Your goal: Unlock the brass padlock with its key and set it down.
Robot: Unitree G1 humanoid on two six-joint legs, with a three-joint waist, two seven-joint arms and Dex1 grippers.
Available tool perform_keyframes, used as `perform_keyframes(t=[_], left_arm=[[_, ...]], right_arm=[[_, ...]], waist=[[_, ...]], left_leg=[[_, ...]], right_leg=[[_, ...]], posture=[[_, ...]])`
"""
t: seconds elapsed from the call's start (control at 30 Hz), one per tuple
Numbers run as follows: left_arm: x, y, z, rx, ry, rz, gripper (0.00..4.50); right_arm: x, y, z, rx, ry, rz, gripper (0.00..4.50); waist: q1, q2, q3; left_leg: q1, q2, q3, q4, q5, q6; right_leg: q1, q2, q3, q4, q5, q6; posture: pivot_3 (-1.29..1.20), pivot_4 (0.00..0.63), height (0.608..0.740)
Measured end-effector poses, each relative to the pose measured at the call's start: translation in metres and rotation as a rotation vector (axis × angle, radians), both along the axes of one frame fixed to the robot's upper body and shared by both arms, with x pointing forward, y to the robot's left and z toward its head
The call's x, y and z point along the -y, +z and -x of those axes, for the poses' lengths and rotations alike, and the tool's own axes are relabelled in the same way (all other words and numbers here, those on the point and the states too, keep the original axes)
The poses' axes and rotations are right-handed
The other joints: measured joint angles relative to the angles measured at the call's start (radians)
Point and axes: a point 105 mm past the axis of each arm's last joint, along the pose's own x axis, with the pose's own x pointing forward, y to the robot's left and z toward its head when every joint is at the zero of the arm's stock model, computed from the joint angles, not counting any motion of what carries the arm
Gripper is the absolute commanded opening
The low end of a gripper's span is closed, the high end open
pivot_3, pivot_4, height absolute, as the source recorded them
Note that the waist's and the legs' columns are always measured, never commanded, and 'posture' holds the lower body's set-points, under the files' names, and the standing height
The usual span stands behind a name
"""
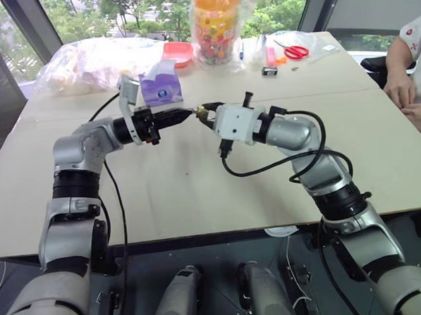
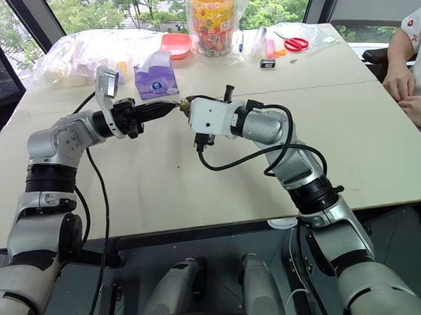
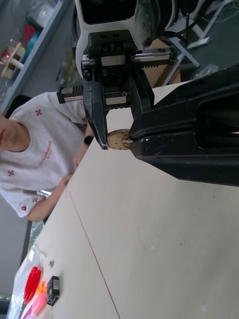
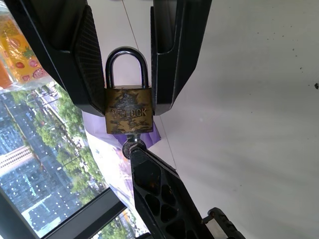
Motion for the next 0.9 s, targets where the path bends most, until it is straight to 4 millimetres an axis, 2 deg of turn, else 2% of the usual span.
perform_keyframes(t=[0.2,0.27,0.43,0.57,0.63,0.7,0.8,0.9], left_arm=[[0.003,-0.004,-0.002,0.080,0.011,-0.090,0.01],[0.006,-0.006,-0.003,0.170,0.019,-0.184,0.01],[0.012,-0.006,-0.002,0.518,0.006,-0.451,0.01],[0.013,-0.009,0.002,0.678,-0.010,-0.530,0.01],[0.011,-0.010,0.003,0.626,-0.020,-0.517,0.01],[0.009,-0.012,0.004,0.477,-0.027,-0.456,0.01],[0.001,-0.010,0.009,0.228,-0.062,-0.327,0.88],[-0.003,-0.003,0.016,0.081,-0.101,-0.235,2.17]], right_arm=[[0.002,-0.006,-0.001,-0.022,-0.009,0.006,0.68],[0.003,-0.010,-0.001,-0.041,-0.014,0.014,0.68],[0.006,-0.015,-0.002,-0.073,-0.017,0.039,0.68],[0.006,-0.019,0.000,-0.091,-0.009,0.051,0.68],[0.005,-0.020,0.000,-0.096,-0.002,0.056,0.68],[0.004,-0.021,0.001,-0.098,0.004,0.062,0.68],[-0.001,-0.018,0.004,-0.080,0.025,0.057,0.68],[-0.002,-0.010,0.005,-0.040,0.029,0.045,0.68]], waist=[[0.001,0.000,0.000],[0.003,0.000,0.000],[0.003,0.000,0.000],[0.002,0.000,0.000],[0.002,0.000,0.000],[0.000,0.000,0.000],[-0.003,0.000,0.000],[-0.003,0.000,0.000]], left_leg=[[0.000,0.000,0.000,0.000,0.000,0.000],[0.000,0.000,0.000,0.000,0.000,0.000],[0.000,0.000,0.000,-0.001,0.000,0.000],[0.000,0.000,0.000,-0.001,0.000,0.000],[0.000,0.000,0.000,-0.001,0.000,0.000],[-0.001,0.000,0.000,-0.001,0.000,0.000],[-0.001,0.000,0.000,0.000,0.000,0.001],[0.000,0.000,0.000,0.000,0.000,0.001]], right_leg=[[0.000,0.000,0.000,0.000,0.000,0.000],[0.000,-0.001,0.000,0.000,0.000,0.000],[0.000,-0.002,0.000,-0.001,0.000,0.000],[-0.001,-0.002,0.000,-0.001,0.000,0.000],[-0.001,-0.002,0.000,0.000,0.000,0.000],[0.000,0.000,0.000,0.000,-0.002,0.003],[0.000,0.001,-0.001,0.000,-0.003,0.004],[0.000,0.001,-0.001,0.000,-0.002,0.004]], posture=[[0.00,0.150,0.740],[0.00,0.150,0.740],[0.00,0.150,0.740],[0.00,0.150,0.740],[0.00,0.150,0.740],[0.00,0.150,0.740],[0.00,0.150,0.740],[0.00,0.150,0.740]])
